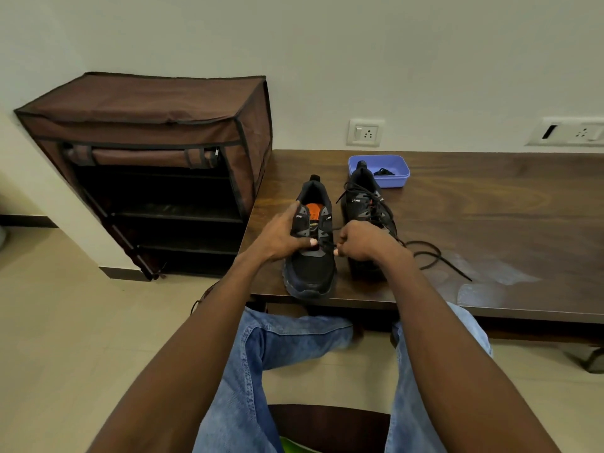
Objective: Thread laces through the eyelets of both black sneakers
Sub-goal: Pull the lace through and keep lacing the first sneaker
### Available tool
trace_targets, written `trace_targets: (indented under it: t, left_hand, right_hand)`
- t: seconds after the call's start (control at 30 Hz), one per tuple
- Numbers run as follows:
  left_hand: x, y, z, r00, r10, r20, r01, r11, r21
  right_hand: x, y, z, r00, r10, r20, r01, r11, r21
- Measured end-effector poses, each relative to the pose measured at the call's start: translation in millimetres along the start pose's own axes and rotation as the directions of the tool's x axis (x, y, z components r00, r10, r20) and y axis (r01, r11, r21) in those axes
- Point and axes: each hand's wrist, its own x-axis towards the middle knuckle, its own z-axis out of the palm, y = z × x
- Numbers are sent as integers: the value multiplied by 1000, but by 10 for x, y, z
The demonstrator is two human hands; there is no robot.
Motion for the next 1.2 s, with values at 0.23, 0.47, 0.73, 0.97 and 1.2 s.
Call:
trace_targets:
  t: [0.23, 0.47, 0.73, 0.97, 1.2]
  left_hand:
    - [-298, -40, -25, 971, -209, -114, 134, 875, -465]
    - [-667, -73, 146, 913, 188, 361, 276, 368, -888]
    - [-522, -134, -158, 968, -241, 73, 203, 577, -791]
    - [-278, -2, -315, 975, -182, 125, 220, 744, -630]
    - [-155, -84, -180, 982, -113, 150, 184, 755, -629]
  right_hand:
    - [-89, 81, -76, 932, -297, 209, 141, 827, 545]
    - [-91, -109, 9, 927, -254, -276, 371, 724, 581]
    - [27, 351, -143, 768, 447, -459, -287, 880, 378]
    - [21, -79, 51, 944, 48, -326, 89, 915, 393]
    - [211, -91, 164, 952, 101, -290, 29, 910, 413]
